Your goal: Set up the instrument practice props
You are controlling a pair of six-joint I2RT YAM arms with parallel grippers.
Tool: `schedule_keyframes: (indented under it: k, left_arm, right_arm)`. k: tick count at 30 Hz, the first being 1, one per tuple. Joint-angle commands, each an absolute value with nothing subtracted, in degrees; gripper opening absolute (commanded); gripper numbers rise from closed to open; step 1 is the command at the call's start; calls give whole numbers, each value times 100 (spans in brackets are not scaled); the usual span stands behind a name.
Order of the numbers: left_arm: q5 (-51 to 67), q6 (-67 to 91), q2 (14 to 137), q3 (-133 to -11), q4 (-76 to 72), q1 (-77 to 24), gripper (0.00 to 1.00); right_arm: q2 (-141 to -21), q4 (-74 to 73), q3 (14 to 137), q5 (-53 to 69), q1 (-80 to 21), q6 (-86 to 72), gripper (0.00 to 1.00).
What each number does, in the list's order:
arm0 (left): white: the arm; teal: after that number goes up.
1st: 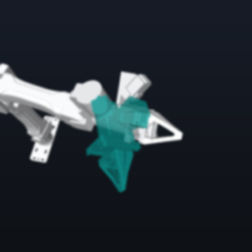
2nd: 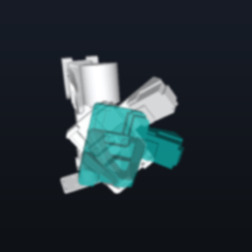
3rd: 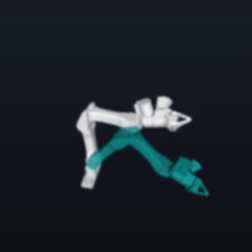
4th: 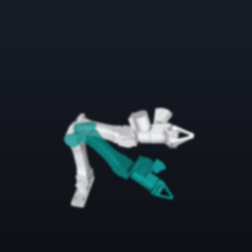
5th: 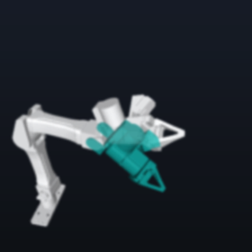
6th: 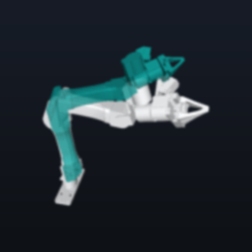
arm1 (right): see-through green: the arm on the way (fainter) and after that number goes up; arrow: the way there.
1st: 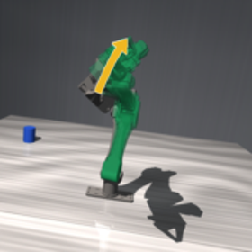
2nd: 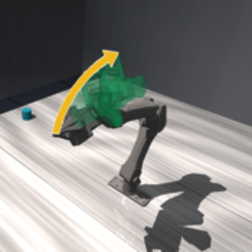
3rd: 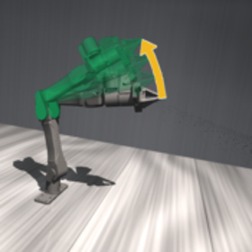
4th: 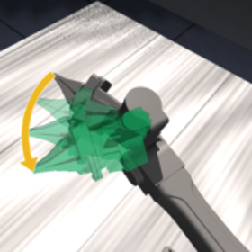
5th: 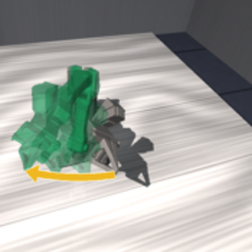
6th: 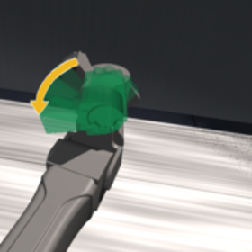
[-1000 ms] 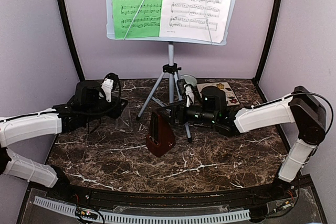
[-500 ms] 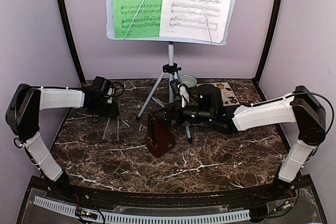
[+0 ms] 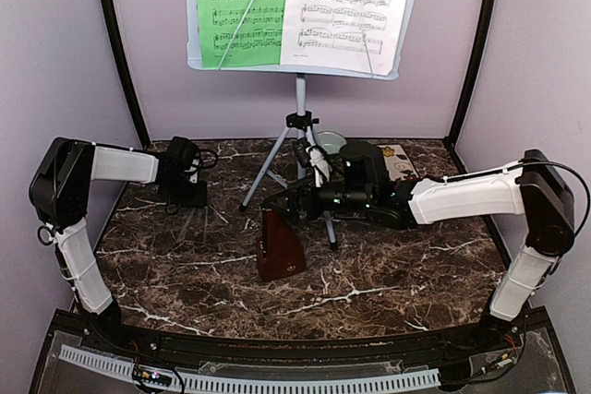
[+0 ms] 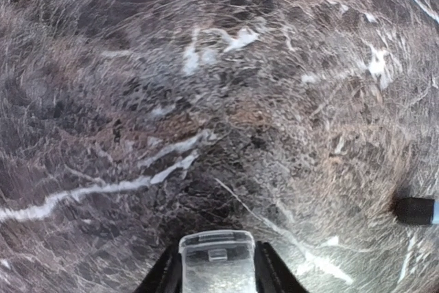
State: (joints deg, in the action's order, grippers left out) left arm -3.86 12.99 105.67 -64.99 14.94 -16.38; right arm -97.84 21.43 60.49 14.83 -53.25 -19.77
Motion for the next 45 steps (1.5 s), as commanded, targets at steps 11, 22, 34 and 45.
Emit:
schedule_keyframes:
  k: [11,22,34,45]
  left_arm:
    - [594,1349,8570,-5383,750,-1789,57]
    - [2022,1318,8220,-4493,-423,-2408,49]
    - [2242,1424,9229,-4441,-1237,-3202,33]
    - [2334,1494,9534,-4357,-1598,-3466,31]
  right_arm:
    - [-9279,1156,5885,1407,-5379,-1579,100]
    - [-8594,1199,4946,1335,-5583,-1909,97]
    - [-9153,1378,4195,348,-6059,-2231,60]
    - [-9913,1507,4716,-153,-6090,-2247,40]
